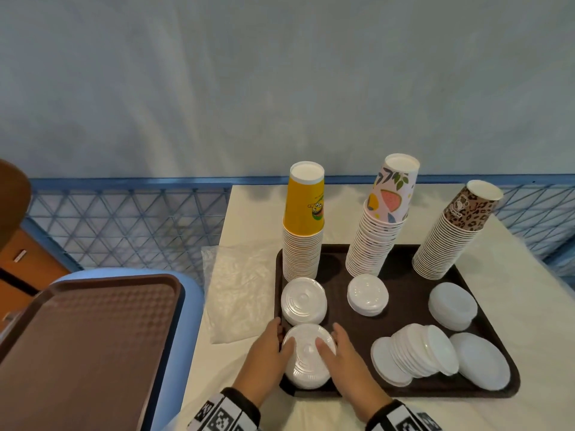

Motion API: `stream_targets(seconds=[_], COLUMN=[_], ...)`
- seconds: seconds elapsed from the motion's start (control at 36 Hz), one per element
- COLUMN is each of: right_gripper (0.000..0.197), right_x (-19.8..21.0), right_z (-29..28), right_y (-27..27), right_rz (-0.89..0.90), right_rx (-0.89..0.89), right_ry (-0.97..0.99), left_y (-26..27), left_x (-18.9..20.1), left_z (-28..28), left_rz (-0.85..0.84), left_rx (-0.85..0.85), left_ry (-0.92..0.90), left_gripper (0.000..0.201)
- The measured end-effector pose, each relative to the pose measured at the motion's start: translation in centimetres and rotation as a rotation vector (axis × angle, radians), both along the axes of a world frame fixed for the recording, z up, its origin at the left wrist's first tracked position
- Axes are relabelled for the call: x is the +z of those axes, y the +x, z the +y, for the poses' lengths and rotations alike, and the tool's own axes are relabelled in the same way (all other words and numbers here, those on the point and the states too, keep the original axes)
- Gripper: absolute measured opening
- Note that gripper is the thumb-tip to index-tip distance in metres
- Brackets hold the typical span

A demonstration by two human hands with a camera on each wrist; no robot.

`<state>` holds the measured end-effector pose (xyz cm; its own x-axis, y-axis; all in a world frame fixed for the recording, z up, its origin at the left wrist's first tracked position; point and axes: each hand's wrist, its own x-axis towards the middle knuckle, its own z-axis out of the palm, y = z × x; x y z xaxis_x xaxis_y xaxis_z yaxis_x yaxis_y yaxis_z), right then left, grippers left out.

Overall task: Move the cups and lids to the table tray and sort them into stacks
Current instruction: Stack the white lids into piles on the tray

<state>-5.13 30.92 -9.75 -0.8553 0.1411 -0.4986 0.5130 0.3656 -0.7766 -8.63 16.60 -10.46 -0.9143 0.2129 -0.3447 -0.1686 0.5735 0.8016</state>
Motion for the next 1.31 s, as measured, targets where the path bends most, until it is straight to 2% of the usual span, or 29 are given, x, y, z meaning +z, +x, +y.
stream_targets(seconds=[0.08, 0.22, 0.42, 0.56, 0.64, 0.72, 0.78, 0.83, 0.92, 1.0, 1.08, 1.31], right_gripper=[0.065, 0.059, 0.055, 0.06, 0.063, 0.06, 0.053, 0.045, 0.042, 0.042, 0.045, 0.052], right_x=[1.1, 2.2, 1.6, 1.5, 2.0, 3.3, 4.1, 4.5, 3.9, 2.4, 0.7, -0.4], right_z=[0.9, 1.3, 1.7, 1.4, 1.5, 2.6, 4.4, 6.9, 11.2, 14.7, 16.8, 18.2], right_y=[-2.0, -4.3, -5.6, -5.6, -5.4, -4.5, -3.4, -2.2, -0.5, 1.2, 2.3, 2.5], right_rz=[-0.007, -0.04, -0.014, -0.009, -0.007, 0.106, 0.244, 0.348, 0.367, 0.23, 0.087, 0.077], right_rx=[-0.019, 0.12, 0.155, 0.154, 0.143, 0.089, 0.03, -0.043, -0.148, -0.189, -0.108, 0.164], right_ry=[-0.038, -0.033, 0.006, -0.008, -0.012, 0.01, 0.103, 0.255, 0.429, 0.49, 0.531, 0.657], left_y=[-1.5, -3.3, -4.1, -4.6, -4.3, -3.2, -2.2, -1.0, 1.0, 2.6, 3.5, 4.8], left_x=[0.7, 0.9, 0.4, 0.1, 0.7, 2.6, 4.4, 5.8, 5.9, 4.1, 2.2, 0.7], left_z=[0.5, 1.6, 2.3, 2.2, 2.3, 2.6, 3.2, 4.4, 7.0, 9.8, 12.0, 16.4], left_rz=[-0.036, -0.035, 0.002, -0.005, -0.021, 0.098, 0.24, 0.292, 0.172, 0.064, -0.032, -0.074], left_rx=[0.031, 0.025, 0.0, 0.0, 0.022, 0.118, 0.154, 0.104, -0.055, -0.176, -0.229, -0.17], left_ry=[0.035, 0.047, 0.001, -0.015, -0.024, 0.005, 0.072, 0.126, 0.241, 0.271, 0.223, 0.135], left_gripper=[0.053, 0.04, 0.049, 0.052, 0.066, 0.081, 0.077, 0.07, 0.069, 0.071, 0.073, 0.068])
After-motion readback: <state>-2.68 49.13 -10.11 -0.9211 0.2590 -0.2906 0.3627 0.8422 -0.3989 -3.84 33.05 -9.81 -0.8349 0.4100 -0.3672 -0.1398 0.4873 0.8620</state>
